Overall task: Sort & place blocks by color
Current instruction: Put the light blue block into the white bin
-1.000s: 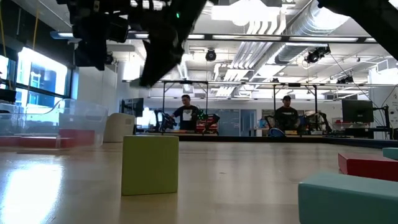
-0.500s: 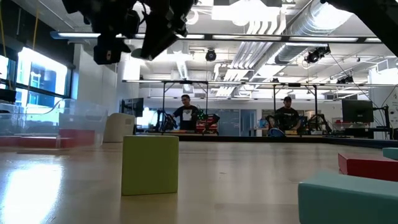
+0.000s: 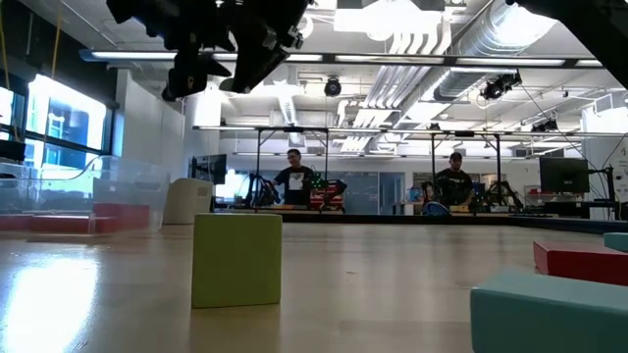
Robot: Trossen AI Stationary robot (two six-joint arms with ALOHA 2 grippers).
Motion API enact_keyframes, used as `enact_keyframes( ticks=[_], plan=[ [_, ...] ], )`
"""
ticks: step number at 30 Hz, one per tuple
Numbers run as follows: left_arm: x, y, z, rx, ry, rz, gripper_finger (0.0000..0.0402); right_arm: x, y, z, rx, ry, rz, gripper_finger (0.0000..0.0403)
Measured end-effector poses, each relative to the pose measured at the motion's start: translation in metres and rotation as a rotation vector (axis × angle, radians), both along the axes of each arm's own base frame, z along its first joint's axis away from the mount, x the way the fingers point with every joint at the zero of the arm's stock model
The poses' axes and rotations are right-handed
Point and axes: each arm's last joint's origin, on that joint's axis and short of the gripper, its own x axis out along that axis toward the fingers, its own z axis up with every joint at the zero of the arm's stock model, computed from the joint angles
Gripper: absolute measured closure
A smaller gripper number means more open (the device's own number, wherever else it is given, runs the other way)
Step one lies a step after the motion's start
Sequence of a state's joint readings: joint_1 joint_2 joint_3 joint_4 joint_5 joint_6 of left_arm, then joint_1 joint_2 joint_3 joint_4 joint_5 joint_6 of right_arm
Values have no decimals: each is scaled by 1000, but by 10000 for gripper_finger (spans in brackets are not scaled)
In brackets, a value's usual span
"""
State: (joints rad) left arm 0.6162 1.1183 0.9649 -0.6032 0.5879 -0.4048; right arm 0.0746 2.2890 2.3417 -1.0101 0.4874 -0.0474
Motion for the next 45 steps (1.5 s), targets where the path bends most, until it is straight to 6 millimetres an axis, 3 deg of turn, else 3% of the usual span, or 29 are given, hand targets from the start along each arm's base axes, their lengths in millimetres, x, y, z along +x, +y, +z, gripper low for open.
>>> enact_keyframes(
  ticks=[8, 17, 25, 33, 39, 45],
  plan=[
    [-5, 10, 0, 4, 16, 107, 198, 0, -2, 1, -37, -4, -23, 309],
    [-15, 22, 0, -80, -2, 168, 198, 4, -6, 5, -107, -58, -71, 309],
    [-16, 22, 1, -130, -29, 141, 198, 8, -20, 8, -66, -139, -129, 309],
    [-16, 22, 1, -131, -30, 139, 198, 7, -21, 22, -73, -226, -162, 309],
    [-16, 23, 1, -130, -31, 140, 215, 10, -21, 24, -53, -260, -154, 309],
    [-15, 23, 2, -113, -38, 133, 264, 9, -21, 24, -64, -261, -164, 309]
  ],
)
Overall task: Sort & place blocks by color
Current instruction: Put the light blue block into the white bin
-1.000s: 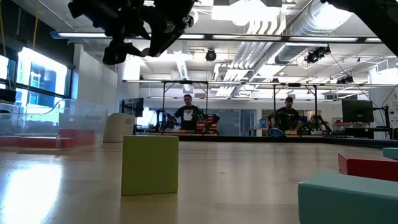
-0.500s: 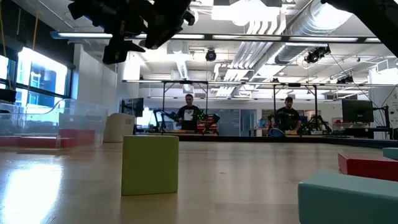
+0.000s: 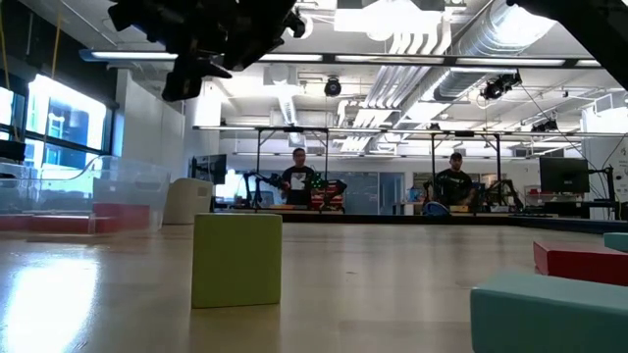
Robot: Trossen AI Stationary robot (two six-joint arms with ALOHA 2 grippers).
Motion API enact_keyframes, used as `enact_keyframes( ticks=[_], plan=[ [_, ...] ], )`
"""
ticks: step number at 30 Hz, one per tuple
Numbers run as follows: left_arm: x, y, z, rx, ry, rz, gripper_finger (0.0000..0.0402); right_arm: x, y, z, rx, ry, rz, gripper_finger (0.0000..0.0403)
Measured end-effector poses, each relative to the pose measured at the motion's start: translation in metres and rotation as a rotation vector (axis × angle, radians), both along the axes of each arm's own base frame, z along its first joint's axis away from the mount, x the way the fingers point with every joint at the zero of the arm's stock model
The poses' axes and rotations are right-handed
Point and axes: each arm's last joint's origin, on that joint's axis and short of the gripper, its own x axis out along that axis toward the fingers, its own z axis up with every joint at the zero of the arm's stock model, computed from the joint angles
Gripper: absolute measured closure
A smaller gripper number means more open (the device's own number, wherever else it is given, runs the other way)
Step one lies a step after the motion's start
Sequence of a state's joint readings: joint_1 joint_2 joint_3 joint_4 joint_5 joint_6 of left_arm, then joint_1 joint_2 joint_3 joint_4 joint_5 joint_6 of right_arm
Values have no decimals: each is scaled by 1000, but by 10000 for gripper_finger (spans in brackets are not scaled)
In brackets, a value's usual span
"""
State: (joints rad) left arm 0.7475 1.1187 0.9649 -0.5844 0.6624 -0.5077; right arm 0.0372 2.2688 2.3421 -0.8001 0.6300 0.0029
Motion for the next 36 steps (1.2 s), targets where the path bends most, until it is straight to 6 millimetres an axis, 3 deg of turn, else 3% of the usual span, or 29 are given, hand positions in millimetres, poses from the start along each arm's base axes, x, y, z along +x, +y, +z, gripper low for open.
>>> enact_keyframes(
  ticks=[11, 14, 20, 23, 29, 36],
  plan=[
    [1, 1, 1, 48, -10, -21, 354, 0, 0, -1, -3, 8, 0, 309],
    [1, 1, 1, 74, -8, -33, 354, 0, 0, -1, -1, 10, 3, 305],
    [0, 0, -1, 112, 14, -53, 355, 0, 5, 0, 13, -10, 1, 229],
    [-2, -2, -4, 109, 43, -64, 355, -1, 10, -2, 34, -11, -7, 209],
    [-11, -8, -8, 155, 168, -57, 355, -8, 25, -8, 100, 15, -45, 205],
    [-17, -27, 1, 216, 173, -91, 355, -17, 42, -15, 245, 30, -127, 204]
  ],
)
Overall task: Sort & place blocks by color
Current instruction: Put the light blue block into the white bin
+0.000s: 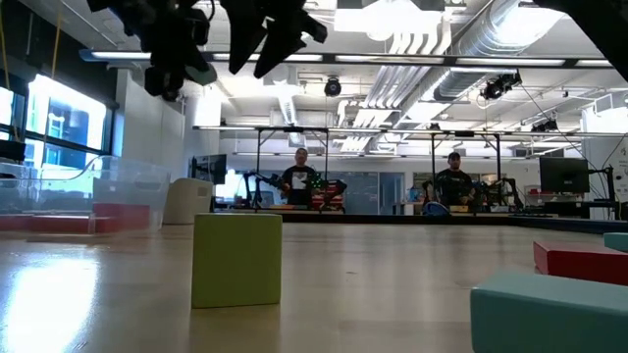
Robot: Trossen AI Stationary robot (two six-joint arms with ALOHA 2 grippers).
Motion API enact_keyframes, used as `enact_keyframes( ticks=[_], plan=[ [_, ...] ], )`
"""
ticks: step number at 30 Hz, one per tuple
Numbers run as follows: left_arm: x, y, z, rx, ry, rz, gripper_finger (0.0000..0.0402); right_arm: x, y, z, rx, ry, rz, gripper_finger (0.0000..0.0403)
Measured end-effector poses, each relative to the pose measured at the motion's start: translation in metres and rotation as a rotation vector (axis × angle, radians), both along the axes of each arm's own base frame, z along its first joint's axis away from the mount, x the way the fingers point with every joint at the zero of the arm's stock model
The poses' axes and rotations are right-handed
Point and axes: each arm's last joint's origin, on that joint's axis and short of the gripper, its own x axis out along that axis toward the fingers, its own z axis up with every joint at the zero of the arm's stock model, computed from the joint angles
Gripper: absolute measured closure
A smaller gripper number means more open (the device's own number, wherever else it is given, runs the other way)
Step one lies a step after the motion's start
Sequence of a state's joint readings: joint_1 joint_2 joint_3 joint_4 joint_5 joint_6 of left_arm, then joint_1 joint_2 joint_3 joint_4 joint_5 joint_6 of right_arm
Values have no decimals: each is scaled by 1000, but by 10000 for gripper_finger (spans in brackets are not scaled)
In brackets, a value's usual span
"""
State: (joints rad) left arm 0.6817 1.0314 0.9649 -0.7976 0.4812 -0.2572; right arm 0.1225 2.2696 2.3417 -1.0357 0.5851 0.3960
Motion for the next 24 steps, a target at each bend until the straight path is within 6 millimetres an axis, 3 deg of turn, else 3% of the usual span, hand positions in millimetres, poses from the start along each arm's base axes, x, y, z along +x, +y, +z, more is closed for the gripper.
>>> enact_keyframes(
  ticks=[10, 24],
  plan=[
    [-10, -36, 14, 45, -16, -59, 355, -12, 12, -8, 170, 48, -94, 203],
    [-18, -79, 17, -24, 66, -26, 348, -18, 17, -13, 331, 173, 1, 203]
  ],
)
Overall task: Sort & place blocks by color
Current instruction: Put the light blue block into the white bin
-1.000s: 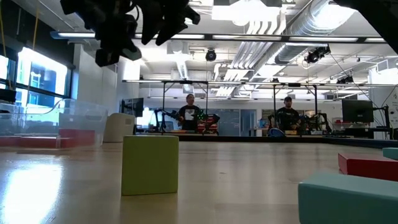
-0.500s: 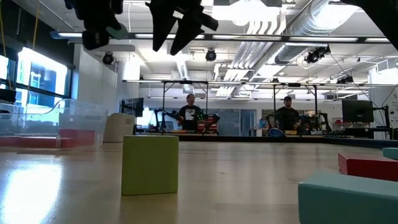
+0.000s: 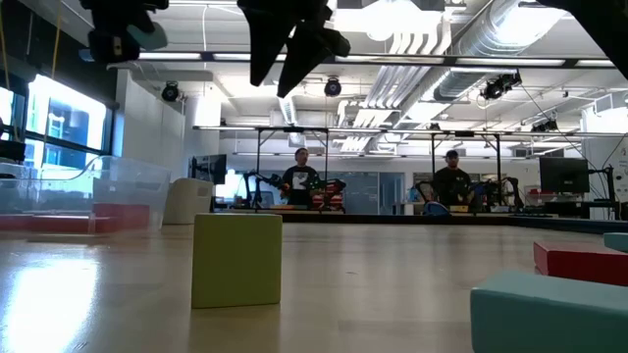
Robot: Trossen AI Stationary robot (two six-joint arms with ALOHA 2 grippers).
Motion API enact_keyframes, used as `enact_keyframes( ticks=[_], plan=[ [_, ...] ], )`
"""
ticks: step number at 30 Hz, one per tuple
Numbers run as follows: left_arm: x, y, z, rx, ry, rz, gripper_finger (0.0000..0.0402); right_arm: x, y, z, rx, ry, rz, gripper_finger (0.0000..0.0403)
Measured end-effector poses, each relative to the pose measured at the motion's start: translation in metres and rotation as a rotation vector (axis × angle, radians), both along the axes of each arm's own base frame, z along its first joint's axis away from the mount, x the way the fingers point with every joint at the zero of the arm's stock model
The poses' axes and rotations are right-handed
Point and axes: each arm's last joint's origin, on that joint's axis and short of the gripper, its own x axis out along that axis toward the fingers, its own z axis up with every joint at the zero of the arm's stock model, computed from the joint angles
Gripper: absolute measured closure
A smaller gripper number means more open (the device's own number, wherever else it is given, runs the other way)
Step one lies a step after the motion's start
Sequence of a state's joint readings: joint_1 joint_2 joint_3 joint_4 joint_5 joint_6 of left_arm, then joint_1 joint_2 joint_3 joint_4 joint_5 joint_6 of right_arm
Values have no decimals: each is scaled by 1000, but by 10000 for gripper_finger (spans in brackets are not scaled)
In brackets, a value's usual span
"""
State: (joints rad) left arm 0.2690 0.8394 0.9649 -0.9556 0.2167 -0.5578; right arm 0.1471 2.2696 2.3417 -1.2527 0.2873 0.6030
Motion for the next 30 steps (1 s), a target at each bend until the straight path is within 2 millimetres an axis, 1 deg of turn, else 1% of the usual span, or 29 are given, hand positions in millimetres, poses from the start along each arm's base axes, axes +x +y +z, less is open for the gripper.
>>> enact_keyframes(
  ticks=[9, 13, 19, 24, 30],
  plan=[
    [0, -25, -1, -65, 44, 11, 347, -2, 0, -1, 9, 23, 6, 203],
    [0, -38, -1, -87, 52, 14, 347, -3, 4, -1, 54, 32, 30, 203],
    [-3, -60, -1, -140, 64, 8, 346, -7, 16, -2, 83, 69, 81, 203],
    [-7, -77, -2, -201, 78, 10, 346, -18, 30, -5, 53, 173, 157, 203],
    [-12, -91, -2, -266, 89, 48, 346, -31, 49, -7, 27, 264, 225, 203]
  ],
)
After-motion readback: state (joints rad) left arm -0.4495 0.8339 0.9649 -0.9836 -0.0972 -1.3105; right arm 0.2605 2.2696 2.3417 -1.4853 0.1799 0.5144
